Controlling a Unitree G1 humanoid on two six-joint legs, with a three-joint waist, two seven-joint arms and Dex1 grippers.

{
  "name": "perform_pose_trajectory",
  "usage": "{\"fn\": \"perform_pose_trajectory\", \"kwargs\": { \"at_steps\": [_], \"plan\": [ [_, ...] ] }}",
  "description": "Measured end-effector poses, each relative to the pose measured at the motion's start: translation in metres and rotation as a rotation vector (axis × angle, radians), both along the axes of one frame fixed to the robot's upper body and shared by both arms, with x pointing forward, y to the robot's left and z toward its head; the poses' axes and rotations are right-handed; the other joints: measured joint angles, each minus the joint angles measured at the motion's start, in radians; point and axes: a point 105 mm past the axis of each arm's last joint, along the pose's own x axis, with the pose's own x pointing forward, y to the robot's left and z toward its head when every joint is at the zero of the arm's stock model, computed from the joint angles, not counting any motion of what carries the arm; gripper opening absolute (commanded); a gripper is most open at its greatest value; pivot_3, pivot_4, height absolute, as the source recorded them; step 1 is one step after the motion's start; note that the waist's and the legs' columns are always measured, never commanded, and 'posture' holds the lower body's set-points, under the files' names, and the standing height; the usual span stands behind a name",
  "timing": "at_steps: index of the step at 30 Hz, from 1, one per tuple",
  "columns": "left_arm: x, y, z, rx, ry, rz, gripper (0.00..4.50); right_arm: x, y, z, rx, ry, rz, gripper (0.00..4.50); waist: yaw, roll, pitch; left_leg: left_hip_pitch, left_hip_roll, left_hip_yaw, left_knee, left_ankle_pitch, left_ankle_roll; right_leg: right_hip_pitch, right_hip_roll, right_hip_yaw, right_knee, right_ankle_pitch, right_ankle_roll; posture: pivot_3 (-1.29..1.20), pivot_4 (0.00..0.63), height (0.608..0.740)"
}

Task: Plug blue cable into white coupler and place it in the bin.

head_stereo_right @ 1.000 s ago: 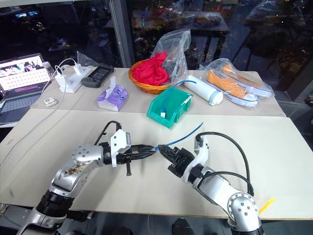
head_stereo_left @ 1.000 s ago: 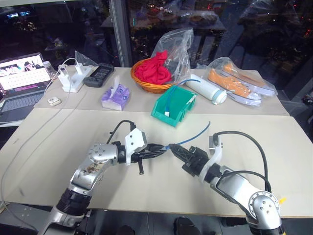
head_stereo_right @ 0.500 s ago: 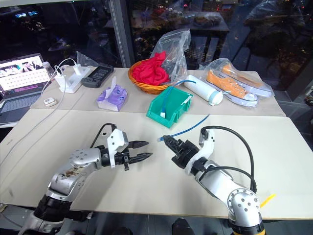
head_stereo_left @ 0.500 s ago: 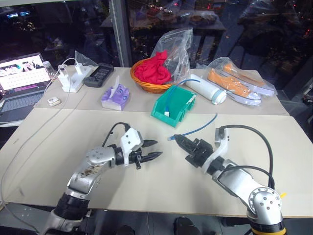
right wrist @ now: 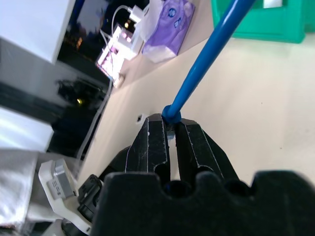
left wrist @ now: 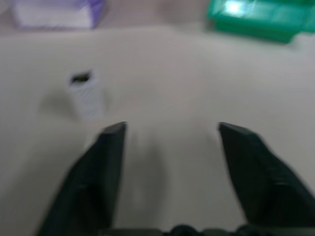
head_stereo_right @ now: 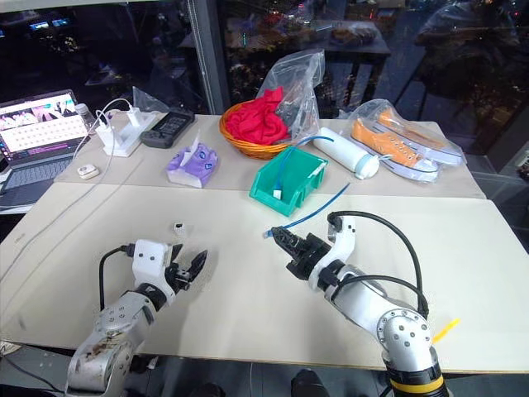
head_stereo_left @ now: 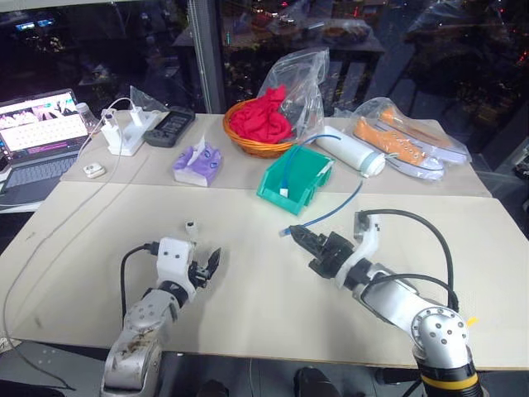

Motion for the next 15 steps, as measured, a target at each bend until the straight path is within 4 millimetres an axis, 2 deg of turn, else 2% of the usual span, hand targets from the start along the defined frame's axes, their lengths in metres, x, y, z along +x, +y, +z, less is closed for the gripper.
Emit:
{"fn": "perform_pose_trajectory", "kwargs": {
  "at_steps": [5, 12, 15],
  "plan": [
    [0.019, 0.029, -0.012, 0.036, 0.014, 0.079, 4.48, 0.001, 0.004, -0.01, -0.104, -0.015, 0.018, 0.0, -0.001, 0.0, 0.0, 0.0, 0.0, 0.0, 0.0, 0.0, 0.0, 0.0, 0.0, 0.0, 0.0, 0.0, 0.0, 0.0, 0.15, 0.723],
    [0.044, 0.033, -0.011, 0.038, -0.033, 0.059, 4.48, 0.0, 0.012, -0.01, -0.108, -0.025, 0.039, 0.0, 0.0, 0.0, 0.0, 0.0, 0.0, 0.0, 0.0, 0.0, 0.0, 0.001, 0.0, 0.0, 0.0, 0.0, 0.0, 0.0, 0.15, 0.723],
    [0.055, 0.027, -0.009, -0.062, -0.032, 0.058, 4.48, 0.001, 0.01, -0.008, -0.107, -0.029, 0.026, 0.0, 0.004, 0.0, -0.001, 0.0, 0.0, 0.0, 0.0, 0.0, 0.0, 0.001, -0.001, -0.001, 0.0, 0.0, 0.0, 0.0, 0.15, 0.723]
  ]
}}
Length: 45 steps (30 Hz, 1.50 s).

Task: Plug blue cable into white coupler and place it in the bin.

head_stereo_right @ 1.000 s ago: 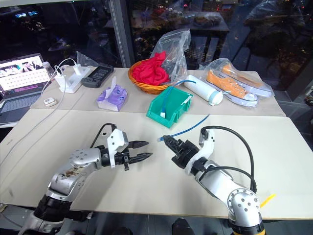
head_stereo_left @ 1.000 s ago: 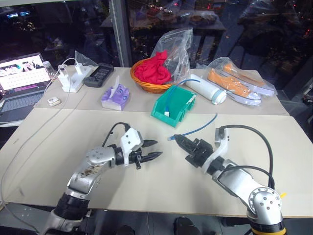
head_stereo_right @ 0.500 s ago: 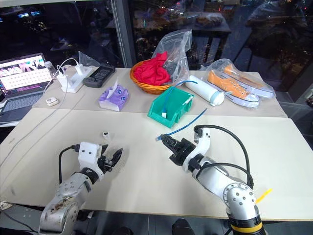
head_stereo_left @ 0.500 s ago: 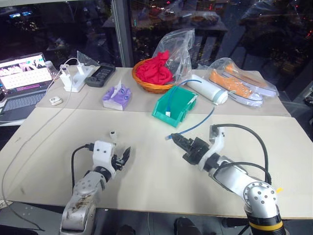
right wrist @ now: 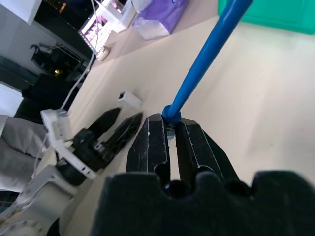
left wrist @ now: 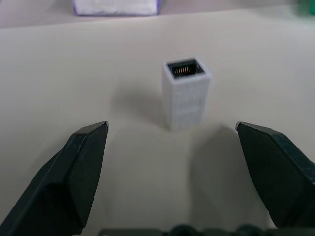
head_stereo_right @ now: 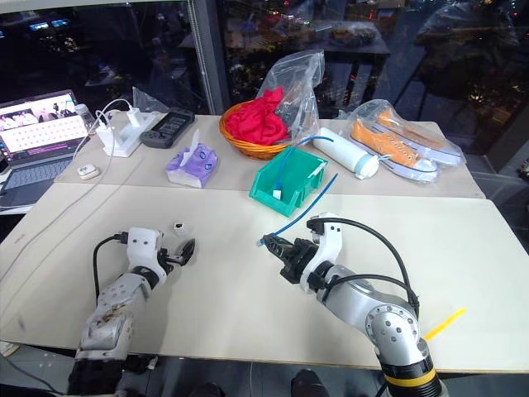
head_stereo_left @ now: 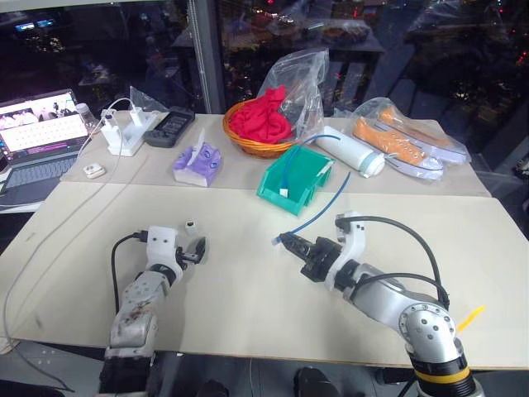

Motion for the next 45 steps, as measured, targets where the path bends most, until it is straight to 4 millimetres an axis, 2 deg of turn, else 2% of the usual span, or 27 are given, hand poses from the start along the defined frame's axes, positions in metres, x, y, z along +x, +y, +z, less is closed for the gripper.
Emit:
{"fn": "perform_pose_trajectory", "kwargs": {
  "at_steps": [6, 8, 9, 13, 16, 17, 19, 26, 30, 31, 33, 35, 37, 38, 41, 45],
  "plan": [
    [0.011, -0.003, 0.003, -0.082, 0.009, 0.07, 4.48, 0.003, -0.003, 0.002, 0.01, -0.001, -0.029, 0.0, 0.004, 0.0, 0.0, 0.0, 0.0, 0.0, 0.0, 0.0, 0.0, 0.0, 0.0, 0.0, 0.0, 0.0, 0.0, 0.0, 0.15, 0.723],
    [0.011, -0.005, 0.003, -0.09, 0.013, 0.081, 3.95, 0.003, -0.004, 0.002, 0.014, 0.0, -0.036, 0.0, 0.003, 0.0, -0.001, 0.0, 0.0, 0.0, 0.0, 0.0, 0.0, 0.0, 0.0, 0.0, 0.0, 0.0, 0.0, 0.0, 0.15, 0.723],
    [0.01, -0.006, 0.003, -0.095, 0.019, 0.09, 3.84, 0.004, -0.005, 0.003, 0.02, 0.001, -0.043, 0.0, 0.003, 0.0, -0.001, 0.0, 0.0, 0.0, 0.0, 0.0, 0.0, 0.0, 0.0, 0.0, 0.0, 0.0, 0.0, 0.0, 0.15, 0.723],
    [0.005, -0.016, 0.002, -0.093, 0.033, 0.077, 2.24, 0.005, -0.008, 0.005, 0.036, 0.003, -0.059, 0.0, 0.003, 0.0, -0.001, 0.0, 0.0, 0.0, 0.0, 0.0, 0.0, 0.0, 0.0, 0.0, 0.0, 0.0, 0.0, 0.0, 0.15, 0.723],
    [0.005, -0.02, 0.002, -0.091, 0.041, 0.071, 1.42, 0.005, -0.007, 0.006, 0.043, 0.005, -0.056, 0.0, 0.003, 0.0, -0.001, 0.0, 0.0, 0.0, 0.0, 0.0, 0.0, 0.0, 0.0, 0.0, 0.0, 0.0, 0.0, 0.0, 0.15, 0.723],
    [0.005, -0.021, 0.001, -0.086, 0.043, 0.067, 0.96, 0.005, -0.007, 0.006, 0.045, 0.006, -0.056, 0.0, 0.003, 0.0, -0.001, 0.0, 0.0, 0.0, 0.0, 0.0, 0.0, 0.0, 0.0, 0.0, 0.0, 0.0, 0.0, 0.0, 0.15, 0.723],
    [0.005, -0.024, 0.002, -0.078, 0.042, 0.058, 0.61, 0.005, -0.007, 0.006, 0.045, 0.007, -0.057, 0.0, 0.004, 0.0, -0.001, 0.0, 0.0, 0.0, 0.0, 0.0, 0.0, 0.0, 0.0, 0.0, 0.0, 0.0, 0.0, 0.0, 0.15, 0.723],
    [0.008, -0.023, 0.003, -0.072, 0.04, 0.048, 0.61, 0.004, -0.007, 0.005, 0.043, 0.011, -0.055, 0.0, 0.003, 0.0, -0.001, 0.0, 0.0, 0.0, 0.0, 0.0, 0.0, 0.0, 0.0, 0.0, 0.0, 0.0, 0.0, 0.0, 0.15, 0.723],
    [0.007, -0.032, 0.006, -0.075, 0.006, -0.014, 0.61, 0.003, -0.007, 0.004, 0.035, 0.011, -0.052, 0.0, 0.003, 0.0, -0.001, -0.001, 0.0, 0.0, 0.0, 0.0, 0.0, -0.001, 0.0, 0.0, 0.0, 0.0, 0.0, 0.0, 0.15, 0.723],
    [0.004, -0.043, 0.011, -0.083, -0.027, -0.083, 0.61, 0.003, -0.006, 0.004, 0.026, 0.008, -0.049, 0.0, 0.002, 0.0, -0.001, -0.001, 0.0, 0.0, 0.0, 0.0, 0.0, -0.001, 0.0, 0.0, -0.001, 0.0, 0.0, 0.0, 0.15, 0.723],
    [-0.01, -0.078, 0.034, -0.099, -0.134, -0.308, 0.61, 0.001, -0.005, 0.005, 0.009, -0.006, -0.044, 0.0, 0.004, 0.0, 0.0, -0.002, 0.0, 0.0, 0.0, 0.0, -0.001, -0.001, 0.0, 0.0, -0.001, 0.0, 0.0, 0.0, 0.15, 0.723],
    [-0.025, -0.104, 0.044, -0.092, -0.17, -0.498, 0.61, 0.001, -0.005, 0.006, 0.0, -0.016, -0.047, 0.0, 0.003, 0.0, -0.001, -0.001, 0.0, 0.0, 0.0, 0.0, -0.001, -0.001, 0.0, 0.0, -0.001, 0.0, 0.0, 0.0, 0.15, 0.723],
    [-0.033, -0.112, 0.038, -0.073, -0.151, -0.591, 0.61, 0.001, -0.006, 0.006, -0.002, -0.017, -0.05, 0.0, -0.007, 0.0, -0.001, -0.001, 0.0, 0.0, -0.001, 0.0, 0.0, -0.001, 0.001, 0.001, 0.0, 0.0, 0.0, 0.0, 0.15, 0.723],
    [-0.041, -0.118, 0.027, 0.008, -0.119, -0.679, 0.61, 0.002, -0.007, 0.006, -0.017, -0.023, -0.062, 0.0, -0.011, 0.0, -0.001, 0.0, 0.0, 0.0, -0.001, 0.0, 0.0, -0.001, 0.001, 0.001, 0.0, 0.0, 0.0, 0.0, 0.15, 0.723],
    [-0.05, -0.129, 0.004, 0.11, -0.056, -0.785, 0.61, 0.002, -0.012, 0.006, -0.062, -0.046, -0.096, 0.0, -0.008, 0.0, 0.0, -0.001, 0.0, 0.0, -0.001, 0.0, 0.0, -0.001, 0.001, 0.001, 0.0, 0.0, 0.0, 0.0, 0.15, 0.723],
    [-0.052, -0.138, -0.009, 0.176, -0.036, -0.848, 0.61, -0.006, -0.024, -0.002, -0.245, -0.106, -0.133, 0.0, 0.0, 0.0, 0.0, -0.002, 0.0, 0.0, -0.001, 0.0, 0.0, -0.001, 0.0, 0.0, -0.002, -0.001, 0.0, 0.0, 0.15, 0.723]
  ]
}}
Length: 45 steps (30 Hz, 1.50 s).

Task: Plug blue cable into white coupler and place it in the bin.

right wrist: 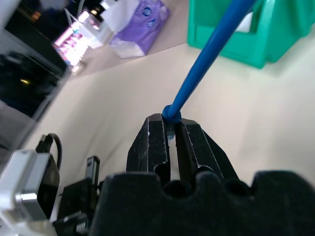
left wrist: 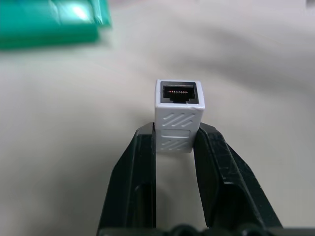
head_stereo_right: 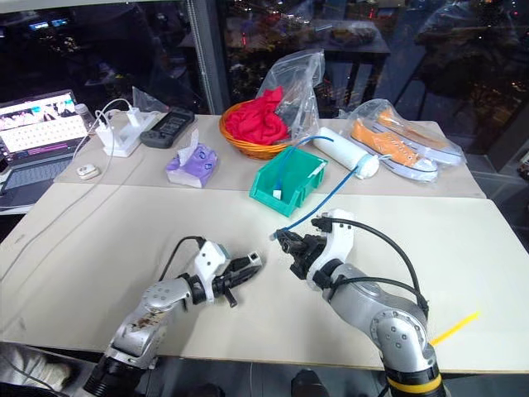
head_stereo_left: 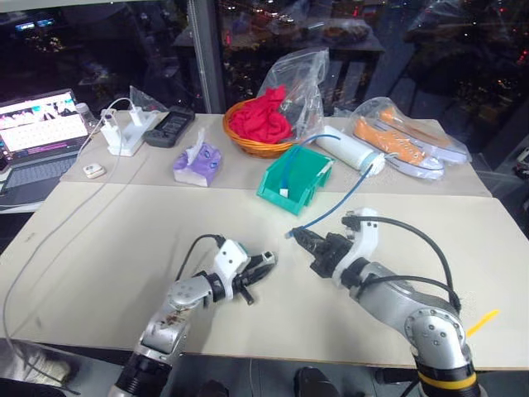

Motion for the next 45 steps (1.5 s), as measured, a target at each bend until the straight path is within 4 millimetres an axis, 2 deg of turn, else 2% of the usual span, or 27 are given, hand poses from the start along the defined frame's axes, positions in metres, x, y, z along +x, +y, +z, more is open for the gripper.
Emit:
{"fn": "perform_pose_trajectory", "kwargs": {
  "at_steps": [2, 5, 7, 13, 23, 45],
  "plan": [
    [0.002, -0.005, 0.0, 0.01, -0.016, -0.022, 0.61, -0.006, -0.001, -0.007, -0.095, -0.015, 0.009, 0.0, 0.002, 0.0, 0.0, 0.0, 0.0, 0.0, 0.0, 0.0, 0.0, 0.0, 0.0, 0.0, 0.0, 0.0, 0.0, 0.0, 0.15, 0.723],
    [0.004, -0.018, 0.0, -0.013, -0.015, -0.053, 0.61, -0.017, 0.009, -0.013, -0.177, -0.035, 0.072, 0.0, -0.002, 0.0, 0.0, 0.0, 0.0, 0.0, 0.0, 0.0, 0.0, 0.0, 0.0, 0.0, 0.0, 0.0, 0.0, 0.0, 0.15, 0.723],
    [0.002, -0.026, -0.001, -0.027, -0.016, -0.084, 0.61, -0.02, 0.013, -0.015, -0.198, -0.042, 0.098, 0.0, -0.004, 0.0, 0.0, 0.001, 0.0, 0.0, 0.0, 0.0, 0.0, 0.001, 0.0, 0.0, 0.001, 0.0, 0.0, 0.0, 0.15, 0.723],
    [0.001, -0.033, -0.001, -0.03, -0.026, -0.144, 0.61, -0.021, 0.015, -0.019, -0.178, -0.036, 0.082, 0.0, -0.001, 0.0, 0.0, 0.001, 0.0, 0.0, 0.0, 0.0, 0.0, 0.001, 0.0, 0.0, 0.0, 0.0, 0.0, 0.0, 0.15, 0.723],
    [0.0, -0.035, -0.002, -0.017, -0.037, -0.16, 0.61, -0.019, 0.01, -0.019, -0.194, -0.036, 0.051, 0.0, 0.007, 0.0, 0.0, 0.001, 0.0, 0.0, 0.0, 0.0, 0.0, 0.001, 0.0, 0.0, 0.0, 0.0, 0.0, 0.0, 0.15, 0.723],
    [-0.001, -0.039, -0.004, -0.013, -0.045, -0.144, 0.61, -0.02, 0.007, -0.017, -0.403, -0.026, 0.102, 0.0, 0.016, 0.001, -0.002, 0.002, 0.0, 0.0, 0.0, 0.0, 0.0, 0.002, 0.0, 0.0, 0.0, 0.0, 0.0, 0.0, 0.15, 0.723]
  ]
}}
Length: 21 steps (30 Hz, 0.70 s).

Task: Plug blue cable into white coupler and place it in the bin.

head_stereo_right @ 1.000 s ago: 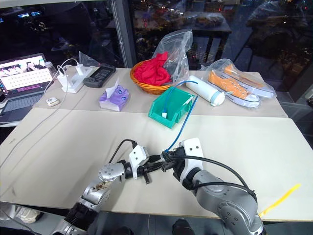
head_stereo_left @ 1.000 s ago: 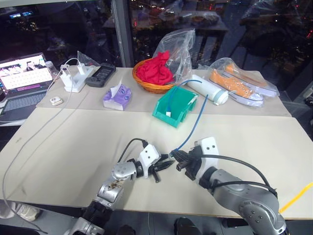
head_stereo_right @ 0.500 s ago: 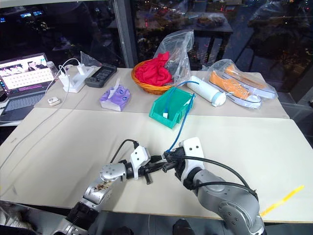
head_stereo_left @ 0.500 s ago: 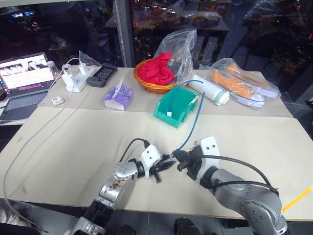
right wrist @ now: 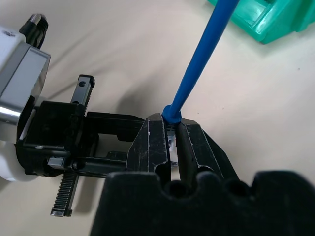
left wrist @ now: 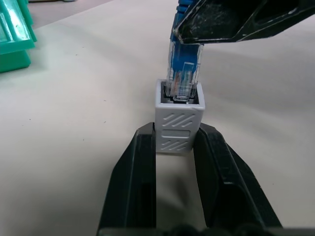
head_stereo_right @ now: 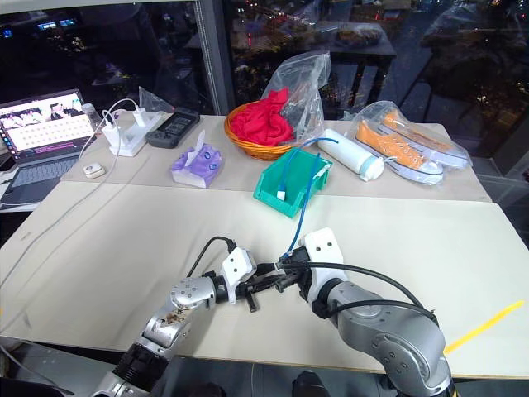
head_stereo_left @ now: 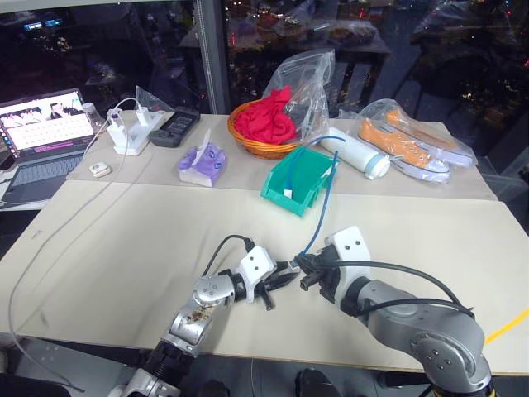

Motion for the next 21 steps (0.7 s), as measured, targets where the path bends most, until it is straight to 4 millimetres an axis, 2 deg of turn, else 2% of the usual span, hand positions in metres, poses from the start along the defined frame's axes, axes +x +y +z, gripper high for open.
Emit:
{"fn": "perform_pose_trajectory", "kwargs": {
  "at_steps": [8, 11, 15, 17, 21],
  "plan": [
    [-0.001, 0.0, -0.003, 0.011, 0.002, 0.004, 0.61, 0.0, 0.007, -0.004, -0.145, 0.008, 0.05, 0.0, -0.003, 0.002, -0.007, 0.002, 0.0, 0.0, 0.0, -0.001, 0.002, 0.002, 0.0, 0.0, 0.0, 0.0, 0.0, 0.0, 0.15, 0.723],
    [-0.002, 0.001, -0.005, 0.015, 0.007, 0.006, 0.61, -0.001, 0.009, -0.007, -0.147, 0.021, 0.053, 0.0, -0.005, 0.005, -0.012, 0.006, 0.0, 0.0, -0.001, -0.002, 0.004, 0.005, 0.001, 0.0, 0.0, -0.002, 0.0, 0.0, 0.15, 0.723],
    [-0.003, 0.002, -0.009, 0.025, 0.02, 0.007, 0.61, -0.002, 0.011, -0.011, -0.136, 0.046, 0.037, 0.0, -0.01, 0.005, -0.013, 0.015, 0.0, 0.0, -0.002, -0.007, 0.012, 0.018, 0.001, 0.0, -0.002, -0.007, 0.0, 0.0, 0.15, 0.723],
    [-0.004, 0.003, -0.01, 0.029, 0.024, 0.006, 0.61, -0.002, 0.012, -0.012, -0.129, 0.052, 0.031, 0.0, -0.013, 0.007, -0.016, 0.016, 0.0, 0.0, -0.002, -0.007, 0.012, 0.019, 0.001, 0.0, -0.003, -0.011, 0.006, 0.0, 0.15, 0.723],
    [-0.004, 0.004, -0.011, 0.039, 0.031, 0.004, 0.61, -0.002, 0.014, -0.015, -0.113, 0.062, 0.02, 0.0, -0.021, 0.009, -0.02, 0.016, 0.0, 0.0, -0.002, -0.008, 0.013, 0.019, 0.001, 0.0, -0.002, -0.011, 0.005, 0.0, 0.15, 0.723]
  ]
}}
